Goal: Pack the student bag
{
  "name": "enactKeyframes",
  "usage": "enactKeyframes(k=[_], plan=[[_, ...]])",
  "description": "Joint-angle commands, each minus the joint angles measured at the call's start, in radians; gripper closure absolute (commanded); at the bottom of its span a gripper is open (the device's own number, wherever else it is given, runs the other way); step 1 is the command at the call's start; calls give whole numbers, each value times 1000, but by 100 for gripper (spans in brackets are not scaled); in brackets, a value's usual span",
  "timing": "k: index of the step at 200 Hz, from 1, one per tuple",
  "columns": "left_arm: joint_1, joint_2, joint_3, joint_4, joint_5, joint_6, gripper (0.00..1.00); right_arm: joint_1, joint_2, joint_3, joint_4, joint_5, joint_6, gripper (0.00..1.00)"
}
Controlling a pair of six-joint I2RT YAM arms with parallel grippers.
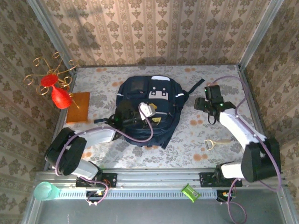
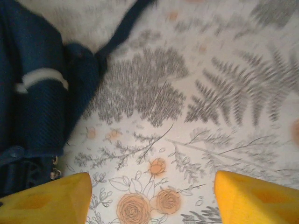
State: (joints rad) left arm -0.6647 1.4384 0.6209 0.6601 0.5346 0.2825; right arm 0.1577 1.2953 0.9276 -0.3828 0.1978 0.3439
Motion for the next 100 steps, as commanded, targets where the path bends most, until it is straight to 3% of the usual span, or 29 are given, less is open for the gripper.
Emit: enactKeyframes(k=[1, 56, 100], plan=[[26, -102, -19, 70, -189, -167, 34, 3, -105, -26, -3, 128, -24, 20], [90, -250, -67, -45, -442, -270, 24, 3, -162, -55, 22, 142, -31, 13], [196, -368, -100, -257, -738, -312, 14, 0, -224, -140, 81, 290, -82, 5]])
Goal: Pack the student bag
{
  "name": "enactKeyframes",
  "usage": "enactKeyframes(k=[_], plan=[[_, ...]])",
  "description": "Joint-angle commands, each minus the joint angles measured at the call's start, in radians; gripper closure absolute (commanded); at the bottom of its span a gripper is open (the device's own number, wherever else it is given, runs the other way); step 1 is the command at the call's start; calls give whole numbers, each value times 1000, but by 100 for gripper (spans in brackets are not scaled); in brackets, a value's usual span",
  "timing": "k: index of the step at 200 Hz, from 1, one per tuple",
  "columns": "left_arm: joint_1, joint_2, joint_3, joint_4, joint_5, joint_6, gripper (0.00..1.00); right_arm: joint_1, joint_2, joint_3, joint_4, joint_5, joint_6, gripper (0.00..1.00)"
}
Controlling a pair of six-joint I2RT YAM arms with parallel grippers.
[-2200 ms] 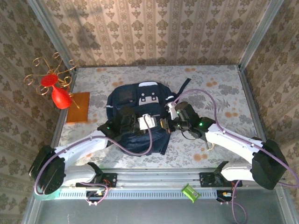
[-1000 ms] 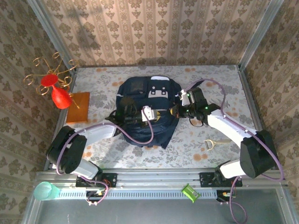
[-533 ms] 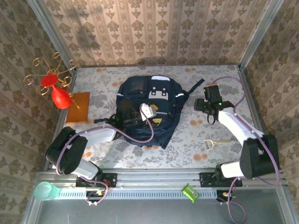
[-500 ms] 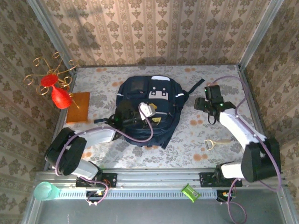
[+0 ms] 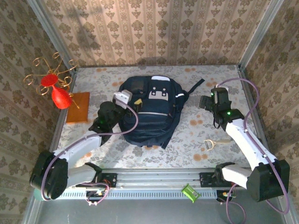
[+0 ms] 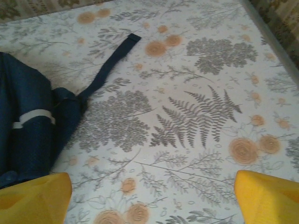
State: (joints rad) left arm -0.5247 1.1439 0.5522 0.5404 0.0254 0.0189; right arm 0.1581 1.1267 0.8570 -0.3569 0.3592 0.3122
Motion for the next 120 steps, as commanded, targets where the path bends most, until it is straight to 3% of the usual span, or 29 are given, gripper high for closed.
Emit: enactKeyframes(k=[1, 22, 32, 62, 91, 103, 120], plan=[[59, -77, -34, -139, -235, -46, 13, 0, -59, -76, 63, 132, -53, 5], [149, -141, -101, -151, -332, -10, 1, -5, -107, -212, 240, 151, -100, 0], [198, -161, -130, -148, -342, -5, 0, -10, -109, -277, 341, 159, -102, 0], [336, -152, -172, -152, -280, 34, 0, -17, 0, -370, 572, 169, -110, 0], [384, -73, -183, -67, -232, 109, 0, -18, 127, -428, 784, 154, -178, 0], [403, -25, -187, -1, -196, 104, 0, -21, 131, -428, 804, 124, -202, 0], [416, 68, -177, 81, -168, 93, 0, -23, 148, -476, 965, 69, -246, 0]])
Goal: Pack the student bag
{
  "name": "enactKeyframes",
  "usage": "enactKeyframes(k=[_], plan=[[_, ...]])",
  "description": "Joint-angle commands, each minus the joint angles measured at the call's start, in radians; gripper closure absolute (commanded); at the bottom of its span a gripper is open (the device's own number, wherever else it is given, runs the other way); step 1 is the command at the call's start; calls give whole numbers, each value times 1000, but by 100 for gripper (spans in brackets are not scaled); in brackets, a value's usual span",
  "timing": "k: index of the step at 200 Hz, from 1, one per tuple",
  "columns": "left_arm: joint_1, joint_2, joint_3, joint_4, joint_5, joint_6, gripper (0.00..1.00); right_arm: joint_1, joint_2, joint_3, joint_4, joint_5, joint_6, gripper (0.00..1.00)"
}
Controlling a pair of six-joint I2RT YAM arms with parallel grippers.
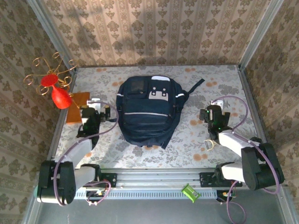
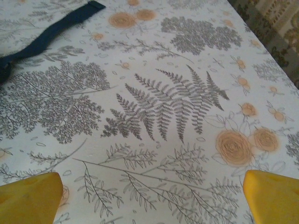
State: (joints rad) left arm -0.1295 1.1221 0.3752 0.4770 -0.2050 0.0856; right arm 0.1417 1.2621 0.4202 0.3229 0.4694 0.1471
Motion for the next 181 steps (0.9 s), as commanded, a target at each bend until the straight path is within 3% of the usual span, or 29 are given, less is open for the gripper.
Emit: enactKeyframes(k=[1, 44, 71, 86, 101, 181], plan=[[20, 95, 0, 147, 63, 26, 0, -8, 14, -40, 293, -44, -83, 0], [50, 243, -41, 364, 35, 3, 0, -29, 86, -17, 383, -200, -133, 0], [90, 345, 14, 366, 126, -27, 0, -72, 204, -46, 539, -291, -134, 0], [88, 438, 7, 479, 174, 3, 0, -92, 290, -69, 682, -311, -124, 0], [95, 418, 21, 404, 167, -20, 0, -112, 258, -26, 543, -342, -107, 0], [106, 430, 21, 424, 173, -27, 0, -111, 266, -15, 534, -336, -108, 0]])
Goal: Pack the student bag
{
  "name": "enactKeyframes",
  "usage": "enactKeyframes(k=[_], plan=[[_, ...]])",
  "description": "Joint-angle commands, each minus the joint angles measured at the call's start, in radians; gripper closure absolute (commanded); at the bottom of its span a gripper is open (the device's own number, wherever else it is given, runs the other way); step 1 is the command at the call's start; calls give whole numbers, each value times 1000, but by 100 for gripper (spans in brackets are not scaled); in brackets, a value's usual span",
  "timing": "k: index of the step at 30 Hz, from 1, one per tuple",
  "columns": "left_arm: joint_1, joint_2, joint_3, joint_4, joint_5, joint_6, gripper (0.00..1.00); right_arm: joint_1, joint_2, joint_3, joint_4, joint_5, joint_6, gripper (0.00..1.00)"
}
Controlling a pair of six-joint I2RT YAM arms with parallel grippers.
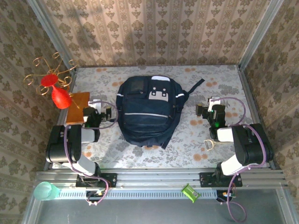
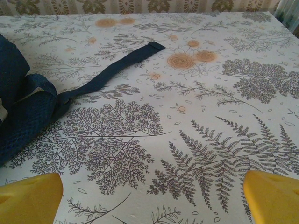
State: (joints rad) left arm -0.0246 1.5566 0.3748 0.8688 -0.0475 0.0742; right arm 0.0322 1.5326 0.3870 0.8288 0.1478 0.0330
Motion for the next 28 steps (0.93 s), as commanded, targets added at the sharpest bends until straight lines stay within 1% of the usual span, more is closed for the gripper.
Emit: enactKeyframes(k=[1, 28], plan=[[2, -5, 21, 33, 15, -15, 0, -2, -5, 18, 28, -14, 7, 0], [2, -4, 21, 32, 17, -17, 0, -2, -3, 18, 28, -21, 6, 0]])
